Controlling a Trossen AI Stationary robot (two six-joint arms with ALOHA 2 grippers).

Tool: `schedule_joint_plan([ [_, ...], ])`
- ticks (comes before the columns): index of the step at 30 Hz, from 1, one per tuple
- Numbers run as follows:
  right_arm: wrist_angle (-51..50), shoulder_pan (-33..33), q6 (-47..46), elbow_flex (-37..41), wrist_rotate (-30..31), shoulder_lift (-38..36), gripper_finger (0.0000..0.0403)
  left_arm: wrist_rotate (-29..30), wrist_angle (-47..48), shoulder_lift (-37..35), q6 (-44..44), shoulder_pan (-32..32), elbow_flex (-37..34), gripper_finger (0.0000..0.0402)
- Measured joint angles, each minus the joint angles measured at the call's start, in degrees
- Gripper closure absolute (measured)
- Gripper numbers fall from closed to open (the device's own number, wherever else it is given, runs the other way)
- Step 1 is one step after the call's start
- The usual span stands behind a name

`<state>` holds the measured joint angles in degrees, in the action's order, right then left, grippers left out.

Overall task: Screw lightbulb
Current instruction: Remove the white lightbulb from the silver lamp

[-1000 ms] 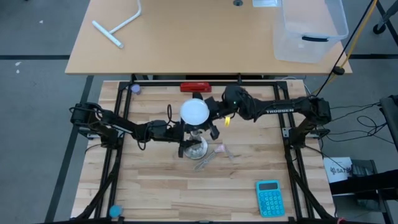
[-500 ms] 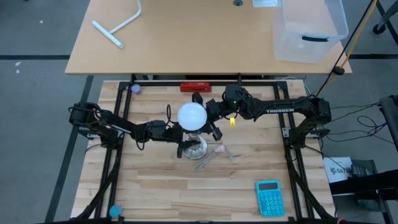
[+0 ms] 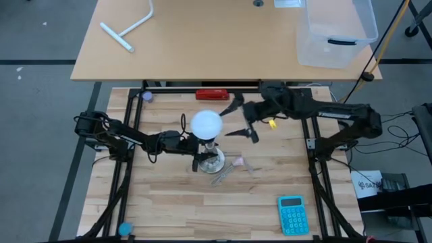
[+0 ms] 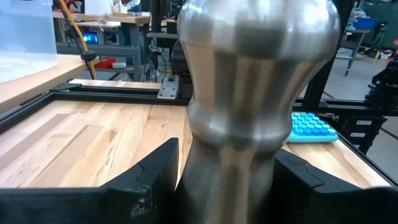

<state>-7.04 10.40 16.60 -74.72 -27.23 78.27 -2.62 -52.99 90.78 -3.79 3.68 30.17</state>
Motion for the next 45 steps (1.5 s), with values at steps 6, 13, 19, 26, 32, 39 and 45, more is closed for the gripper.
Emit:
schedule_joint_plan([
  [6, -3.4, -3.7, -2.5, 0.2, 3.3, -1.2, 0.0080, 0.2, -0.1, 0.0, 0.0, 0.0, 0.0, 0.0211],
  [13, 8.0, -13.5, -3.5, 5.8, 28.1, -0.7, 0.0080, 0.3, -0.1, 0.0, -0.1, 0.0, 0.0, 0.0211],
  [19, 32.2, -20.1, -2.3, 14.3, 43.0, 0.2, 0.0080, 0.3, 0.0, 0.0, -0.1, 0.0, 0.0, 0.0211],
  [26, 48.5, -22.5, 3.2, 15.7, 50.3, 5.5, 0.0080, 0.4, 0.0, 0.0, -0.1, 0.0, 0.0, 0.0211],
  [32, 50.2, -21.9, 3.6, 13.8, 51.4, 8.2, 0.0080, 0.4, 0.0, 0.0, -0.1, 0.0, 0.0, 0.0211],
  [39, 52.5, -21.4, 0.0, 13.2, 51.5, 8.7, 0.0080, 0.5, 0.0, 0.0, -0.1, 0.0, 0.0, 0.0211],
  [45, 54.3, -21.8, -0.4, 13.2, 51.7, 8.9, 0.0080, 0.5, 0.0, 0.0, -0.1, 0.0, 0.0, 0.0211],
])
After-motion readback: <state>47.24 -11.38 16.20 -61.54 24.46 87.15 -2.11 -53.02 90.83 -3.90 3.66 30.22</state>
